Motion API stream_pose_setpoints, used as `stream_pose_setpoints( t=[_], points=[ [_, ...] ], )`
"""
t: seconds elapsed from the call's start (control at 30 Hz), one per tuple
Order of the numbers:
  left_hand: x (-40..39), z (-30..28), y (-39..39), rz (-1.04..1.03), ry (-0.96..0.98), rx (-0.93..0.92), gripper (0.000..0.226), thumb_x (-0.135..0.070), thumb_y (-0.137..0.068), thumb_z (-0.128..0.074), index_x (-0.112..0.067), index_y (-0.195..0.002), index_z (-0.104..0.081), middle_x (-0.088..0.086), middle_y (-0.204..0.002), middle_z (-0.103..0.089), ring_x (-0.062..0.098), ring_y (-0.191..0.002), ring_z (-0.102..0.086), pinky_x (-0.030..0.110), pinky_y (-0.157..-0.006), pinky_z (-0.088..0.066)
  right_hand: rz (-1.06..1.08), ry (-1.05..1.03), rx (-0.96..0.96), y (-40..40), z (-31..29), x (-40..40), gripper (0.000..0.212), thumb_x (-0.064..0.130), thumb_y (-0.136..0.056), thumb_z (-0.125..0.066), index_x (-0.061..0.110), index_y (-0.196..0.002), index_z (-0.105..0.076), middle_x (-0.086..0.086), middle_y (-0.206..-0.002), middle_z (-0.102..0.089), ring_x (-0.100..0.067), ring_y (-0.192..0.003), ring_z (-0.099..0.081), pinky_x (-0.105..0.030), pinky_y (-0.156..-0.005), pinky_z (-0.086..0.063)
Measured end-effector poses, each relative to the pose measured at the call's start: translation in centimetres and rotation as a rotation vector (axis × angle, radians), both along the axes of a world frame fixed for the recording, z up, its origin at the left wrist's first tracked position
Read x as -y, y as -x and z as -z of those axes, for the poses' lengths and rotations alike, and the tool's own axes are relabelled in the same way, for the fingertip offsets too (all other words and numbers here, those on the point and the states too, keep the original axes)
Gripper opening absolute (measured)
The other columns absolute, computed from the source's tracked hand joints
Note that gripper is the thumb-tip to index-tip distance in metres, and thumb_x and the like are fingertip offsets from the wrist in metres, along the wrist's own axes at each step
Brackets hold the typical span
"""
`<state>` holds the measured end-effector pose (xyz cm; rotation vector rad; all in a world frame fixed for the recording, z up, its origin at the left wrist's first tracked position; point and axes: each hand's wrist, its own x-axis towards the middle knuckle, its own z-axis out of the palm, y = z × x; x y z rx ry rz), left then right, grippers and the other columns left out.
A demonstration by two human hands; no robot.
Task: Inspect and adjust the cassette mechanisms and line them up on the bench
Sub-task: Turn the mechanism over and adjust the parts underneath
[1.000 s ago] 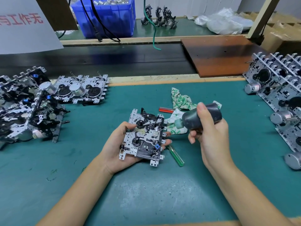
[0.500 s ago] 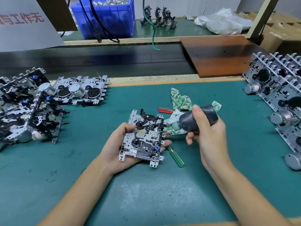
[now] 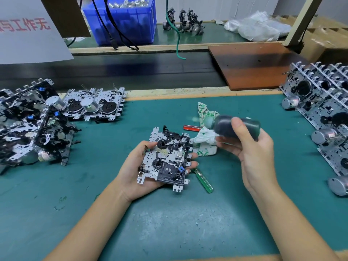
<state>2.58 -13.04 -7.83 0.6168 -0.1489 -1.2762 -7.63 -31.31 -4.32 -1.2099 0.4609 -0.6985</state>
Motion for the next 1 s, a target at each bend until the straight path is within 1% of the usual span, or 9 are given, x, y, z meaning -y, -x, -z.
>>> stream_pose_setpoints(
  t=[0.23, 0.4, 0.53, 0.6, 0.7, 0.77, 0.83, 0.9, 1.0],
  points=[
    [-0.1, -0.1, -0.1, 0.026, 0.022, 0.006, 0.056, -0.038, -0.088, -0.051, -0.002, -0.130, -0.055, 0.033, -0.136, -0.044, 0.049, -0.126, -0.044, 0.051, -0.107, -0.037, -0.074, 0.289, -0.211, -0.3, 1.5, 2.0, 0.031, 0.012, -0.074, -0.077, 0.028, -0.095, -0.059, 0.012, -0.079, -0.072, 0.002, -0.073, -0.065, -0.009, -0.064, -0.047],
    [-0.4, 0.1, -0.2, 0.069, 0.042, 0.006, 0.060, -0.042, -0.089, -0.053, -0.003, -0.134, -0.052, 0.032, -0.139, -0.042, 0.050, -0.126, -0.044, 0.052, -0.110, -0.032, 0.219, 0.511, -0.263, -0.1, 2.0, 3.2, 0.038, 0.015, -0.075, -0.077, 0.030, -0.095, -0.048, 0.020, -0.090, -0.059, 0.012, -0.070, -0.058, -0.005, -0.067, -0.043],
    [-0.5, 0.0, -0.2, 0.085, 0.058, 0.044, 0.059, -0.041, -0.082, -0.066, -0.007, -0.130, -0.058, 0.023, -0.138, -0.049, 0.054, -0.121, -0.047, 0.055, -0.106, -0.036, 0.130, 0.543, -0.433, -0.3, 2.7, 3.2, 0.046, 0.013, -0.076, -0.076, 0.024, -0.104, -0.041, 0.005, -0.107, -0.058, -0.010, -0.087, -0.059, -0.023, -0.077, -0.042],
    [-0.5, -0.2, -0.1, 0.085, 0.062, 0.043, 0.061, -0.040, -0.080, -0.070, -0.007, -0.129, -0.058, 0.021, -0.138, -0.050, 0.055, -0.119, -0.047, 0.056, -0.102, -0.040, 0.247, 0.590, -0.302, -0.3, 2.3, 2.5, 0.053, 0.016, -0.074, -0.078, 0.023, -0.107, -0.037, -0.002, -0.114, -0.049, -0.017, -0.095, -0.055, -0.027, -0.080, -0.041],
    [-0.6, -0.4, -0.1, 0.087, 0.051, 0.021, 0.063, -0.039, -0.076, -0.074, -0.008, -0.129, -0.059, 0.022, -0.137, -0.051, 0.055, -0.115, -0.050, 0.056, -0.096, -0.045, 0.473, 0.926, 0.130, 0.6, 1.0, 1.4, 0.043, 0.018, -0.077, -0.072, 0.029, -0.101, -0.038, 0.005, -0.097, -0.043, -0.018, -0.081, -0.049, -0.029, -0.071, -0.040],
    [-0.5, -0.5, -0.1, 0.123, 0.045, 0.024, 0.064, -0.042, -0.077, -0.072, -0.009, -0.130, -0.058, 0.022, -0.136, -0.052, 0.055, -0.115, -0.051, 0.055, -0.098, -0.044, 0.261, 1.117, 0.182, 1.3, 1.1, 1.1, 0.029, 0.019, -0.079, -0.066, 0.023, -0.100, -0.047, 0.008, -0.093, -0.044, -0.010, -0.078, -0.048, -0.025, -0.071, -0.042],
    [-0.7, -0.3, -0.2, 0.163, -0.002, 0.046, 0.074, -0.047, -0.076, -0.072, -0.008, -0.135, -0.052, 0.025, -0.138, -0.048, 0.052, -0.116, -0.052, 0.054, -0.101, -0.042, -0.055, 1.327, -0.071, 1.6, 1.2, 0.6, 0.048, 0.035, -0.078, -0.064, 0.021, -0.121, -0.048, 0.004, -0.108, -0.050, -0.011, -0.095, -0.049, -0.028, -0.086, -0.042],
    [-1.1, -0.3, -0.6, 0.194, -0.075, 0.063, 0.083, -0.051, -0.070, -0.076, -0.007, -0.135, -0.052, 0.028, -0.137, -0.048, 0.046, -0.115, -0.054, 0.053, -0.102, -0.042, -0.255, 1.507, -0.283, 1.7, 1.3, 0.8, 0.076, 0.058, -0.075, -0.058, 0.020, -0.138, -0.040, 0.001, -0.128, -0.048, -0.013, -0.116, -0.042, -0.026, -0.101, -0.028],
    [-1.8, -0.6, -1.2, 0.220, -0.181, 0.119, 0.076, -0.055, -0.061, -0.082, -0.007, -0.117, -0.068, 0.021, -0.121, -0.063, 0.035, -0.109, -0.063, 0.045, -0.095, -0.050, -0.343, 1.636, -0.360, 2.0, 1.1, 1.1, 0.085, 0.075, -0.072, -0.046, 0.014, -0.131, -0.051, -0.001, -0.121, -0.057, -0.017, -0.114, -0.049, -0.026, -0.098, -0.026]
  ],
)
